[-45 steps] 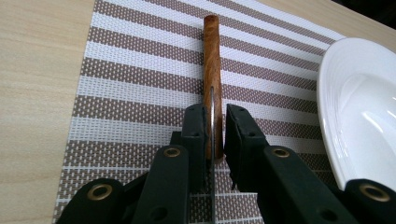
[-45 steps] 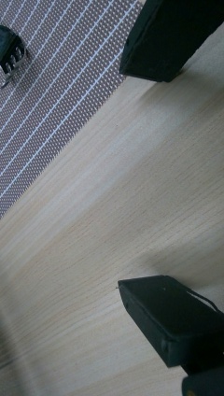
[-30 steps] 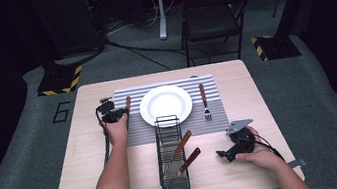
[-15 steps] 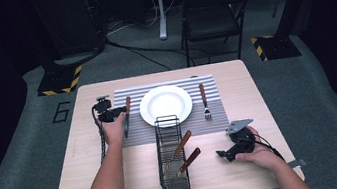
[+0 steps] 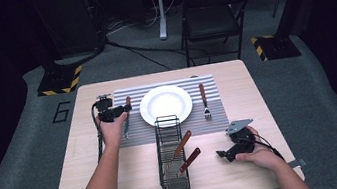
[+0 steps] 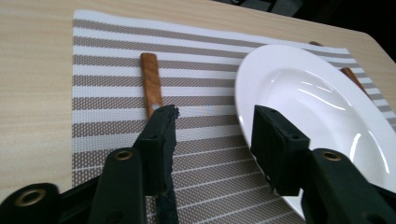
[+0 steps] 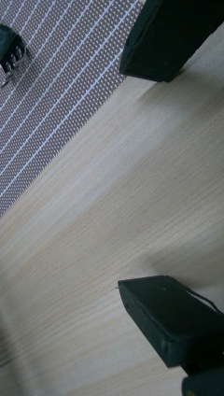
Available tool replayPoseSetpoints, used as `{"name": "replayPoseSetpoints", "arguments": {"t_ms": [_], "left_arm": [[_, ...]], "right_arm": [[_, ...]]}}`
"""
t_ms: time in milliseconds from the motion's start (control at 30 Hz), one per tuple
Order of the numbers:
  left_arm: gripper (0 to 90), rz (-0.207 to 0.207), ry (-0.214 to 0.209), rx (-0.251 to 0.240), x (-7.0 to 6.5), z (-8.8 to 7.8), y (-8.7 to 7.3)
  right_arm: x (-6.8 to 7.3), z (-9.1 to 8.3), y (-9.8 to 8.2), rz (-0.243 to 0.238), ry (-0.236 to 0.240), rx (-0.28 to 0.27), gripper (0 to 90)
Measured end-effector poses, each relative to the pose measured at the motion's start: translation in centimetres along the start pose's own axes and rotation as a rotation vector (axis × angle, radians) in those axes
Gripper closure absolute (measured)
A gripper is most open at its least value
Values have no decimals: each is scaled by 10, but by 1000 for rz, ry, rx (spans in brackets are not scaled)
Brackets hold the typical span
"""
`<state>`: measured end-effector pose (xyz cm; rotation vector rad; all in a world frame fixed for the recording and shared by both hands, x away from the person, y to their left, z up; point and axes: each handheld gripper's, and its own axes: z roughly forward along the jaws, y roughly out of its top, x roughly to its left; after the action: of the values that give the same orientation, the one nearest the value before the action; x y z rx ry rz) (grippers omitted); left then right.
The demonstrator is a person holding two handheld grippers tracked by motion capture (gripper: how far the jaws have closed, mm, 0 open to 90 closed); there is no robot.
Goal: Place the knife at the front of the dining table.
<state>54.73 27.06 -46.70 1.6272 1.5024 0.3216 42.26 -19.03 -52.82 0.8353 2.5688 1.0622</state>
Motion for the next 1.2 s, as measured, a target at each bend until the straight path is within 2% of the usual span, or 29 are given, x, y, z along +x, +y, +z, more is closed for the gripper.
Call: {"name": "replayPoseSetpoints", "arguments": {"t_ms": [67, 200, 333, 367, 600, 833, 867, 967, 1100, 1200], "left_arm": [[469, 32, -26, 6, -4, -6, 1], [456, 94, -42, 11, -13, -27, 4], [446, 132, -72, -42, -20, -49, 8], [442, 163, -80, -51, -22, -59, 9], [441, 277, -78, -96, -36, -94, 10], [441, 316, -70, -120, -40, -117, 0], [441, 318, -72, -122, -41, -119, -2], [442, 336, -69, -112, -40, -126, -10], [441, 352, -55, -110, -39, -129, -16], [441, 347, -51, -95, -35, -130, -21]], "right_arm": [[0, 0, 0, -1, 0, 0, 0], [0, 0, 0, 0, -1, 0, 0], [-1, 0, 0, -5, -2, -1, 0], [-1, 0, 0, -5, -2, -1, 0], [-1, 0, 0, -4, -4, -1, 0], [0, 1, 0, -2, -5, -2, 0], [0, 1, 1, 10, -8, -5, 0], [0, 1, 1, 8, -8, -5, 0], [0, 1, 1, 7, -8, -4, 0], [0, 1, 1, 9, -9, -5, 0]]}}
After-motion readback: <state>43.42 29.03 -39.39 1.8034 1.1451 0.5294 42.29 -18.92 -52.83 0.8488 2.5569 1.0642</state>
